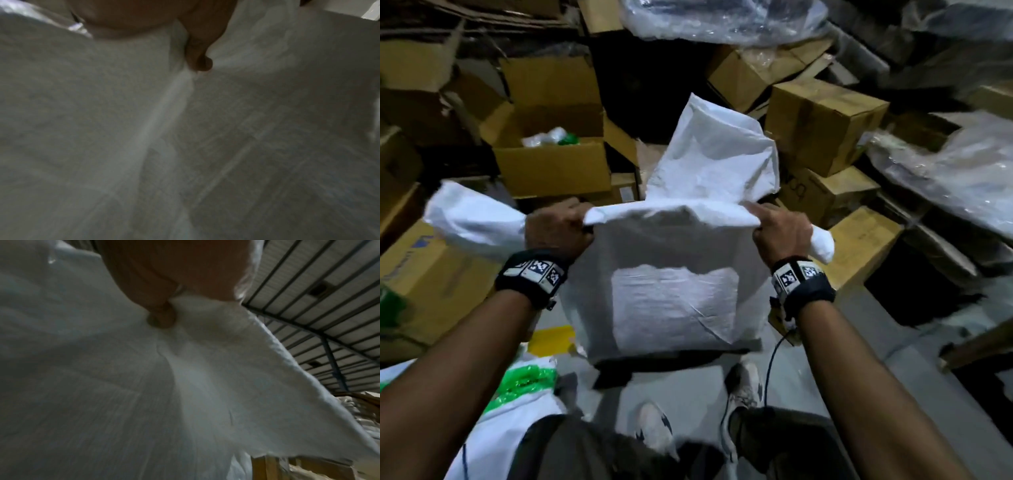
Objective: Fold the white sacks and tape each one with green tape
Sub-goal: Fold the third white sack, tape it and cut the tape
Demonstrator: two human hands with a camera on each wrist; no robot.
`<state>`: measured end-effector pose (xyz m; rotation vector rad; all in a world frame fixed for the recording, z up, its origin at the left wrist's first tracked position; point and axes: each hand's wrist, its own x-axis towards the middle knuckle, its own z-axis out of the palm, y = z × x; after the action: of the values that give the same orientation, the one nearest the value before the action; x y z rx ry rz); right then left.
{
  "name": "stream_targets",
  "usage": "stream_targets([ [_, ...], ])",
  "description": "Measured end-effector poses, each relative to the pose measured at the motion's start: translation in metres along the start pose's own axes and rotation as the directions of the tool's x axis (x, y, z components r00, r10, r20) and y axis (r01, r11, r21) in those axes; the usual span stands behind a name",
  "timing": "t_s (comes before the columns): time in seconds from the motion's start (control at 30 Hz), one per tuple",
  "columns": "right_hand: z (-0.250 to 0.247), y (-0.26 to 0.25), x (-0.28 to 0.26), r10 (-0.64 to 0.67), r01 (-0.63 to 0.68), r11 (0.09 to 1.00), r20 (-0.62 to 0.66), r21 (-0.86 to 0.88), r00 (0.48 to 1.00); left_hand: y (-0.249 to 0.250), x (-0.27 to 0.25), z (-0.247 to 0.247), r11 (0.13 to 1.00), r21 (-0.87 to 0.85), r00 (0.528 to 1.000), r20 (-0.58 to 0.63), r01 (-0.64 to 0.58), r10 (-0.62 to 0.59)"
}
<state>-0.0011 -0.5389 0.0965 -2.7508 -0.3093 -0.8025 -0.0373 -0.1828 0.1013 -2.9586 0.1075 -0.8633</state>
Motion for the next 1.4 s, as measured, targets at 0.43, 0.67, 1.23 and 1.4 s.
stream_targets([
  [0.43, 0.092, 0.005, -0.202, -0.047, 0.057, 0.998, 0.252, -0.032, 0.966, 0.004, -0.216, 0.059, 0.99, -0.141, 0.962, 0.273, 0.029, 0.01],
  [0.67, 0.111, -0.004, -0.207, 0.085, -0.069, 0.996, 0.332, -0.06, 0.94, 0.012, -0.181, 0.054, 0.982, -0.01, 0.808, 0.571, 0.188, -0.149],
  [1.23, 0.184, 0.042, -0.209, 0.118, -0.164, 0.986, 0.6, 0.021, 0.791, 0.029, -0.202, 0.157, 0.996, 0.037, 0.665, 0.746, -0.079, 0.025],
  [1.4, 0.191, 0.06, -0.229, 0.056, -0.119, 0.993, 0.817, 0.015, 0.574, 0.033, -0.259, 0.156, 0.999, -0.033, 0.535, 0.845, 0.034, 0.01],
])
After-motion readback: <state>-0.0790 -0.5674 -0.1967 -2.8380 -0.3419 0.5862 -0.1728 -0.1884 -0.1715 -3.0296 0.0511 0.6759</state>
